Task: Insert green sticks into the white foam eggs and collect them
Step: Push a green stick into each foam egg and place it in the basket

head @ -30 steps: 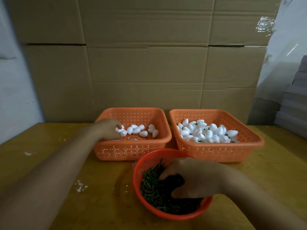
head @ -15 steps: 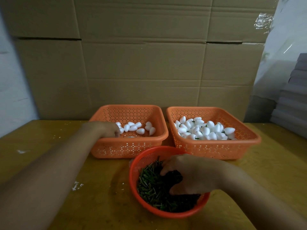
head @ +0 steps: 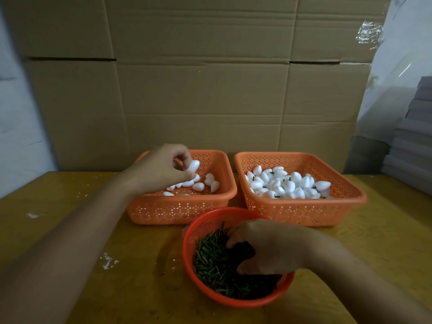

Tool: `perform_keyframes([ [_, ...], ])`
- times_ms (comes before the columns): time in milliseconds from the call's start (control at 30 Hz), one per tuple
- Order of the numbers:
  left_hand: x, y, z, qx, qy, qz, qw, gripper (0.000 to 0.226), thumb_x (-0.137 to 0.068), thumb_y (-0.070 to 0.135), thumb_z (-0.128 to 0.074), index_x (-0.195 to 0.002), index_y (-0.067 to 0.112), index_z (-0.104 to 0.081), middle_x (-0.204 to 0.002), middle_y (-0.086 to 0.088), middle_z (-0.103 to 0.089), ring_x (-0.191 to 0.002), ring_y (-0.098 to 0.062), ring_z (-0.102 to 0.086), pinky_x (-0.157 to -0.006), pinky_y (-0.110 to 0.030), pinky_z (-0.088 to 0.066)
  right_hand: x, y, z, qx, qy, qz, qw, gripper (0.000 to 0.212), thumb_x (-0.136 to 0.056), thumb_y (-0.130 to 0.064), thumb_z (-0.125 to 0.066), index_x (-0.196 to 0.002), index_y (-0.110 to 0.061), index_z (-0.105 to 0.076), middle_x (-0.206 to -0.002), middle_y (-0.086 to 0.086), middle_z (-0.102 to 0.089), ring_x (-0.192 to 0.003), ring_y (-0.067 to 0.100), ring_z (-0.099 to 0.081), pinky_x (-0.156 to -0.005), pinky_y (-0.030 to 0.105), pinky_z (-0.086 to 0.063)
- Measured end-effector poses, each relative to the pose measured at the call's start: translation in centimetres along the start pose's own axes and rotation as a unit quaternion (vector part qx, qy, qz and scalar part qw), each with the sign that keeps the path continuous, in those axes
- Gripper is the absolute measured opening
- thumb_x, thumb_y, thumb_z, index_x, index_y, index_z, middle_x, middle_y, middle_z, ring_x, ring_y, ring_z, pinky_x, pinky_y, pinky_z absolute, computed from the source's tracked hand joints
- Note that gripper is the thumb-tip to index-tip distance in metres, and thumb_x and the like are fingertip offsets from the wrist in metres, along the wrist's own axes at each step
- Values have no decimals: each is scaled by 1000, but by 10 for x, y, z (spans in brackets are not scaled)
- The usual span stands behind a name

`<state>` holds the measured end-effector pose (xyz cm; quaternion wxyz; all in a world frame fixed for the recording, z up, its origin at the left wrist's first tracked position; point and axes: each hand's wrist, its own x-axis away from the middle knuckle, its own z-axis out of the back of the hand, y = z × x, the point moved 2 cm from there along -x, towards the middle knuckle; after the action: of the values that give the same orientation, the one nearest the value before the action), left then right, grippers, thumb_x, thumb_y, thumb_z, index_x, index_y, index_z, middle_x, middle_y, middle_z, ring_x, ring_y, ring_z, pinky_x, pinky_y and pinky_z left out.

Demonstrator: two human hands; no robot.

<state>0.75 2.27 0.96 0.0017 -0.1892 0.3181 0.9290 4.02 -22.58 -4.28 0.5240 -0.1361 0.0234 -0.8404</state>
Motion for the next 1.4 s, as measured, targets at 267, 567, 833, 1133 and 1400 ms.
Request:
perform_keyframes([
  [267, 32, 39, -22, 199, -42, -66, 977, 33, -81, 6, -82, -101, 30, -71, -107, 3, -73, -95, -16, -74, -79, -25, -59, 0, 1, 0, 2, 0, 3, 1000, 53, -92, -40, -67, -141, -29, -52, -144, -8, -50, -129, 14, -49, -105, 35, -45],
  [567, 42, 50, -27, 208, -37, -101, 972, 31, -83, -13, -71, -88, 17, -69, -110, 2, -73, -103, -16, -72, -88, -26, -57, 1, 1, 0, 4, 4, 9, 1000, 53, -91, -40, -67, -141, -29, -52, -141, -9, -51, -126, 13, -50, -102, 32, -45],
  [833, 45, 51, -28, 456, -101, 30, 884, 37, -85, 33, -72, -121, 27, -67, -105, -13, -73, -90, -26, -72, -79, -33, -58, 1, 0, 0, 3, 2, 3, 1000, 53, -91, -40, -67, -141, -30, -51, -141, -9, -51, -126, 13, -50, -102, 32, -45],
  [1133, 48, 59, -38, 560, -121, 121, 811, 48, -87, 54, -61, -102, 10, -71, -78, -8, -68, -65, -15, -68, -60, -27, -58, 1, 0, 0, 3, -1, 1, 1000, 53, -93, -40, -66, -143, -30, -50, -140, -9, -51, -124, 13, -50, -98, 28, -45],
  [1400, 48, 63, -42, 570, -140, 130, 799, 52, -86, 62, -54, -84, 17, -79, -74, -6, -67, -60, -13, -65, -56, -27, -57, -4, 4, -5, -7, 26, 16, 1000, 41, -94, -35, -64, -135, -31, -58, -137, -9, -52, -124, 13, -50, -104, 33, -45],
])
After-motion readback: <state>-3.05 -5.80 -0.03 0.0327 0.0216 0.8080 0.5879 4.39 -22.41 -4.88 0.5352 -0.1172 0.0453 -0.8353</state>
